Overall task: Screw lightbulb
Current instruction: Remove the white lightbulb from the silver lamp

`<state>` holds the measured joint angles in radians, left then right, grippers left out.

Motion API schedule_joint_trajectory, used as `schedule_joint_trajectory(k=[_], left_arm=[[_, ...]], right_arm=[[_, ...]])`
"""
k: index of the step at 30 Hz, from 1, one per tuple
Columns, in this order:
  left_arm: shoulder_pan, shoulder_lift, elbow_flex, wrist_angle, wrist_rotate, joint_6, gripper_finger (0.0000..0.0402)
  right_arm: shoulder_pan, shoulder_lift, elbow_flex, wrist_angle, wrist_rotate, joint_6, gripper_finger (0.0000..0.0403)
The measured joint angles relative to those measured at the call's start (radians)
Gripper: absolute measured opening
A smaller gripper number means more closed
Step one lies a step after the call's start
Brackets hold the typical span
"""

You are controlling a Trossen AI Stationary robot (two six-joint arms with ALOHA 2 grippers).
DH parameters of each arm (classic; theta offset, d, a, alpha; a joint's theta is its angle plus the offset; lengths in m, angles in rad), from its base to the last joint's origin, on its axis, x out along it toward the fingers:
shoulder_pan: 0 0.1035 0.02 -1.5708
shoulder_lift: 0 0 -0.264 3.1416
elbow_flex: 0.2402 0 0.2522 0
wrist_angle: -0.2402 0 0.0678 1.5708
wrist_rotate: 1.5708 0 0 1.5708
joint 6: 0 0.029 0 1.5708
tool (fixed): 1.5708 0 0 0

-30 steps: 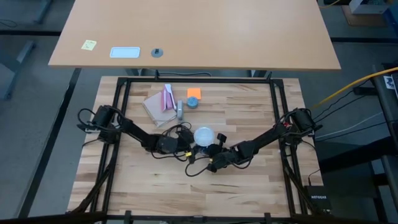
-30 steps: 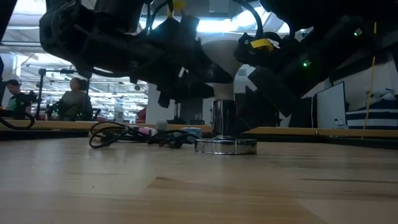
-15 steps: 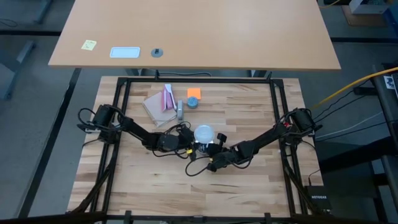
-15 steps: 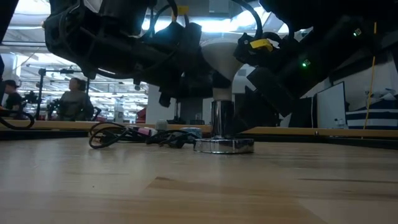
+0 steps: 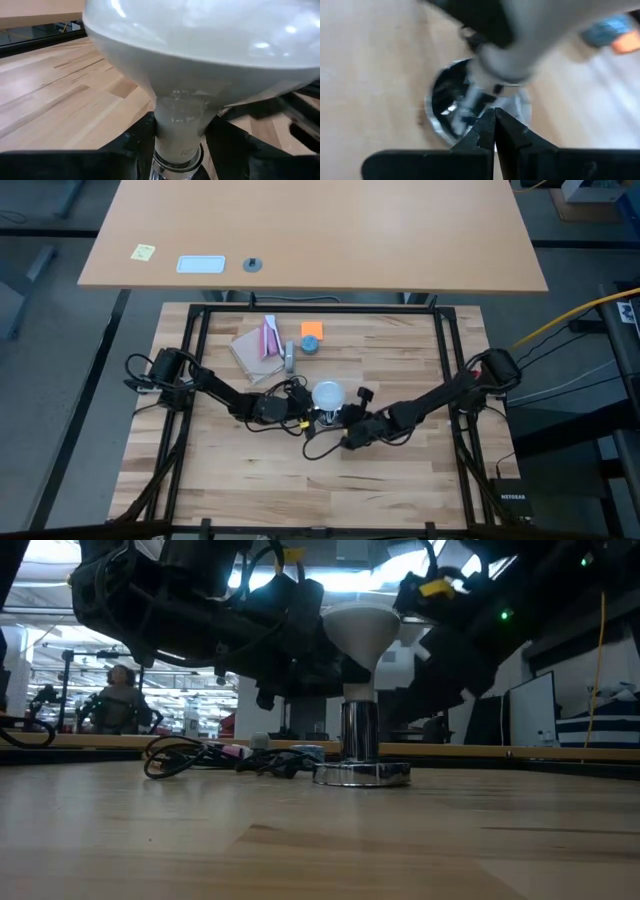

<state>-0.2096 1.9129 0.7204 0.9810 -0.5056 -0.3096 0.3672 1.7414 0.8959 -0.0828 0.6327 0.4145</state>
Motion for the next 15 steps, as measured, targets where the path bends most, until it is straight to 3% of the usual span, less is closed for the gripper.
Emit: schedule_joint_trajectory(k=[5, 15], left_arm=[[-0.007, 0.0, -0.001, 0.007, 0.0, -0.001, 0.0144], [-0.033, 0.0, -0.002, 0.028, 0.002, 0.008, 0.0142]], right_arm=[[-0.008, -0.025, 0.0, -0.097, 0.094, 0.0, 0.001], [-0.095, 0.066, 0.0, -0.083, 0.029, 0.005, 0.001]])
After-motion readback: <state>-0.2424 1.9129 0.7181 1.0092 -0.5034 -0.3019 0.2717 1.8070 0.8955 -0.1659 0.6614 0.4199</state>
